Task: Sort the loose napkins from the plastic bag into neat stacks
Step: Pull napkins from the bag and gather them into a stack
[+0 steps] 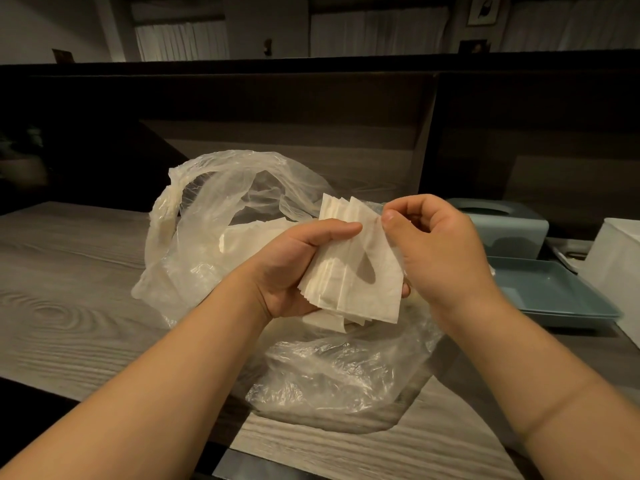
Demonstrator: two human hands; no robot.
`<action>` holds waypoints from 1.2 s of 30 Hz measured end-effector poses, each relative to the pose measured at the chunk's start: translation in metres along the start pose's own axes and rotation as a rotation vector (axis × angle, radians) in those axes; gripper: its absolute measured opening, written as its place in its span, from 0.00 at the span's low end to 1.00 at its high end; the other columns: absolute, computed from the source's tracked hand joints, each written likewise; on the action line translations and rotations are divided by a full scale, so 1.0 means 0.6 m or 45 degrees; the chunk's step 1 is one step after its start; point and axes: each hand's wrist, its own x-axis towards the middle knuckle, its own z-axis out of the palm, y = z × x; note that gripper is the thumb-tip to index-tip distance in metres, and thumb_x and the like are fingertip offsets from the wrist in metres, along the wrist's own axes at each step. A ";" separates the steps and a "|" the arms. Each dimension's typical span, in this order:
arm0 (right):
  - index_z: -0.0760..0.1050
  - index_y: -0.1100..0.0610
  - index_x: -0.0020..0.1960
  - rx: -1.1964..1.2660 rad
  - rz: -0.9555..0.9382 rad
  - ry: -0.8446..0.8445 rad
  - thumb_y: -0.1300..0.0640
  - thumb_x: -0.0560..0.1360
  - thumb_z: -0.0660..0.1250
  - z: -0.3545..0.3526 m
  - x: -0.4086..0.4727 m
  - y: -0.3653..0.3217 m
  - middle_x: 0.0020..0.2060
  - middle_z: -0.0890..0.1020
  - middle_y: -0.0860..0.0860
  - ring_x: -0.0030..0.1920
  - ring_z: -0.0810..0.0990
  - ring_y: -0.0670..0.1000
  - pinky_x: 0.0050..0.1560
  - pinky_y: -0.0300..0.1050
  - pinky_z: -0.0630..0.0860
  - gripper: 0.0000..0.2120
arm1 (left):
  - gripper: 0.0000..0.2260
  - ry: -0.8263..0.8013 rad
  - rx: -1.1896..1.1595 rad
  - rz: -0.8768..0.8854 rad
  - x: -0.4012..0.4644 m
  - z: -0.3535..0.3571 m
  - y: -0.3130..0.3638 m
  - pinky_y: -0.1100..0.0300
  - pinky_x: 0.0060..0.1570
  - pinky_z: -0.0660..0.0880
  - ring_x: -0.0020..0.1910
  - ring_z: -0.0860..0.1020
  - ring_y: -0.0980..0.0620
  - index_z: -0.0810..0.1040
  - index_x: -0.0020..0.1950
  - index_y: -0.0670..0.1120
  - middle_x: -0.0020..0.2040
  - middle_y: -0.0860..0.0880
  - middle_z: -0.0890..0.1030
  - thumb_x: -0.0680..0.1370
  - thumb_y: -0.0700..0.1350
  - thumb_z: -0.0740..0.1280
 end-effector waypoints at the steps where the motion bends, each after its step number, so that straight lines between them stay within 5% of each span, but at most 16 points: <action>1: 0.80 0.48 0.49 0.051 0.050 0.003 0.53 0.80 0.68 0.002 -0.002 -0.001 0.46 0.82 0.49 0.43 0.82 0.54 0.25 0.40 0.73 0.02 | 0.08 -0.010 -0.003 0.002 -0.001 0.002 0.000 0.52 0.43 0.84 0.41 0.86 0.46 0.88 0.45 0.46 0.45 0.44 0.86 0.73 0.46 0.71; 6: 0.80 0.48 0.50 0.285 0.263 0.043 0.55 0.81 0.68 0.013 -0.013 -0.004 0.49 0.84 0.52 0.43 0.83 0.53 0.21 0.38 0.70 0.04 | 0.10 -0.131 -0.006 -0.024 -0.004 0.004 0.000 0.51 0.44 0.83 0.44 0.86 0.44 0.89 0.48 0.45 0.47 0.42 0.86 0.72 0.47 0.71; 10: 0.80 0.50 0.51 0.287 0.246 0.077 0.54 0.81 0.68 0.015 -0.015 -0.005 0.48 0.84 0.51 0.35 0.81 0.45 0.28 0.46 0.76 0.03 | 0.15 -0.239 0.039 -0.069 0.000 -0.004 -0.005 0.38 0.63 0.77 0.53 0.84 0.39 0.85 0.58 0.44 0.54 0.37 0.83 0.74 0.47 0.73; 13: 0.77 0.44 0.52 -0.035 0.010 0.098 0.50 0.80 0.67 0.011 -0.012 0.000 0.50 0.80 0.46 0.45 0.80 0.43 0.41 0.50 0.84 0.02 | 0.11 -0.191 0.005 -0.068 0.001 -0.003 -0.005 0.41 0.55 0.82 0.48 0.85 0.40 0.87 0.52 0.43 0.50 0.38 0.85 0.75 0.44 0.68; 19: 0.73 0.41 0.61 -0.434 -0.375 -0.041 0.48 0.80 0.66 0.007 -0.012 0.003 0.53 0.72 0.38 0.56 0.73 0.41 0.57 0.40 0.74 0.10 | 0.13 -0.051 -0.018 -0.038 0.004 -0.010 -0.002 0.47 0.53 0.81 0.46 0.84 0.42 0.86 0.52 0.43 0.49 0.41 0.84 0.72 0.45 0.69; 23: 0.76 0.38 0.54 -0.387 -0.381 -0.087 0.48 0.80 0.66 0.009 -0.011 0.004 0.52 0.74 0.37 0.56 0.75 0.42 0.58 0.48 0.78 0.05 | 0.11 -0.119 -0.004 -0.022 0.002 -0.007 -0.004 0.47 0.50 0.83 0.45 0.84 0.42 0.87 0.51 0.44 0.48 0.41 0.84 0.71 0.43 0.71; 27: 0.77 0.39 0.47 -0.289 -0.360 -0.063 0.46 0.79 0.68 0.010 -0.011 0.004 0.47 0.75 0.37 0.53 0.77 0.49 0.49 0.62 0.81 0.03 | 0.17 -0.250 0.012 -0.019 -0.003 -0.006 -0.003 0.46 0.51 0.83 0.48 0.84 0.40 0.85 0.57 0.42 0.50 0.37 0.83 0.69 0.43 0.77; 31: 0.77 0.38 0.48 -0.277 -0.361 -0.052 0.48 0.79 0.68 0.009 -0.010 0.004 0.50 0.76 0.40 0.54 0.77 0.46 0.55 0.56 0.79 0.04 | 0.25 -0.327 -0.014 -0.064 -0.002 -0.005 -0.005 0.42 0.52 0.82 0.48 0.84 0.36 0.77 0.64 0.37 0.51 0.34 0.82 0.70 0.44 0.78; 36: 0.78 0.32 0.50 -0.320 -0.371 -0.091 0.48 0.81 0.65 0.010 -0.010 0.004 0.50 0.76 0.37 0.58 0.76 0.48 0.60 0.56 0.77 0.09 | 0.22 -0.375 0.061 -0.075 -0.003 -0.006 -0.003 0.46 0.55 0.80 0.47 0.83 0.37 0.79 0.61 0.38 0.49 0.34 0.82 0.72 0.47 0.76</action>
